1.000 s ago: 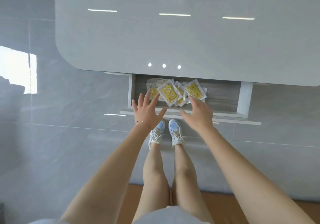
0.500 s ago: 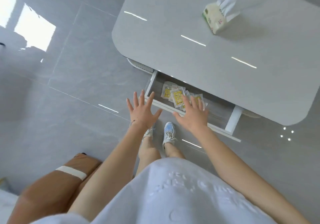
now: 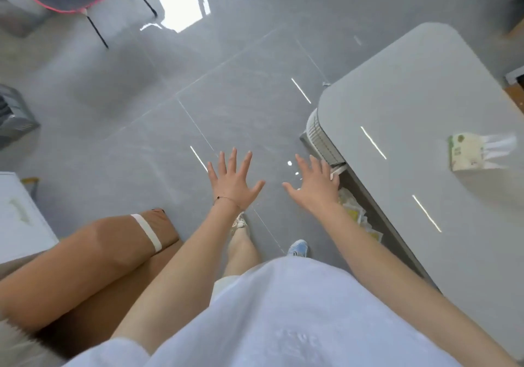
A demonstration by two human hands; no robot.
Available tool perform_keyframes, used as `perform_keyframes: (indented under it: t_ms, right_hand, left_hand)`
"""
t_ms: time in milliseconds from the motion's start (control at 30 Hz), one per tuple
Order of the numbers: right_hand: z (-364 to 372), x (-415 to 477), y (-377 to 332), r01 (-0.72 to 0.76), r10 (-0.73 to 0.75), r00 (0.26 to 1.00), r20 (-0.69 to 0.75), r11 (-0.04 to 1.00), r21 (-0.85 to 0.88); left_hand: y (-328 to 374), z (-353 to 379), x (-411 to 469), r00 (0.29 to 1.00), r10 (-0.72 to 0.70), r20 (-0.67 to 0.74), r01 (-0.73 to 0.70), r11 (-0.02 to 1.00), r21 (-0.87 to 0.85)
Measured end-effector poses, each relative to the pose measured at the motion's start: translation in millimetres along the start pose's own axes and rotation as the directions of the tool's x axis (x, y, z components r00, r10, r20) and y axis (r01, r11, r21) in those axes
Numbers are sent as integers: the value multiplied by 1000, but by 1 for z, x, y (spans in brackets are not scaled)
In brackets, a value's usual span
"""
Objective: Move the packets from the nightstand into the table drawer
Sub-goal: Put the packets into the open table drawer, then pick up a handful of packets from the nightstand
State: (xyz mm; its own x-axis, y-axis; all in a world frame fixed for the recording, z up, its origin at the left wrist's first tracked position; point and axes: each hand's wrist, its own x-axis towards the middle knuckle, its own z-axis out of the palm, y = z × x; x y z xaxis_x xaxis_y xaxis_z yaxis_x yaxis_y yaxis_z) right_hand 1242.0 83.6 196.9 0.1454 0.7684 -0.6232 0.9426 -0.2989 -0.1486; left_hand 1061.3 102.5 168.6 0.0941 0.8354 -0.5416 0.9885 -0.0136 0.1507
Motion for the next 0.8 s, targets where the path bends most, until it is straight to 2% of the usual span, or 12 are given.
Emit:
perform_keyframes:
  t_ms: [333,600,700,800]
  right_hand:
    - [-35,64,-211,228,-224,974,42,963,-141]
    - [-56,113,-343,440,-408,898,164,842,-312]
    - [-68,137,-389,514,-475,857,198,770,-377]
    - [-78,160,-444,587,-538,807,242,694,-417]
  left_hand:
    - [-166,-82,37,966,-252,-64,243,963,-117]
    - [-260,-116,61,898,-435,-65,416,888,-198]
    - [-293,-125,72,855,-517,-31,492,830,-265]
    - [-329,-138,82,776,-630,17,585,710,-391]
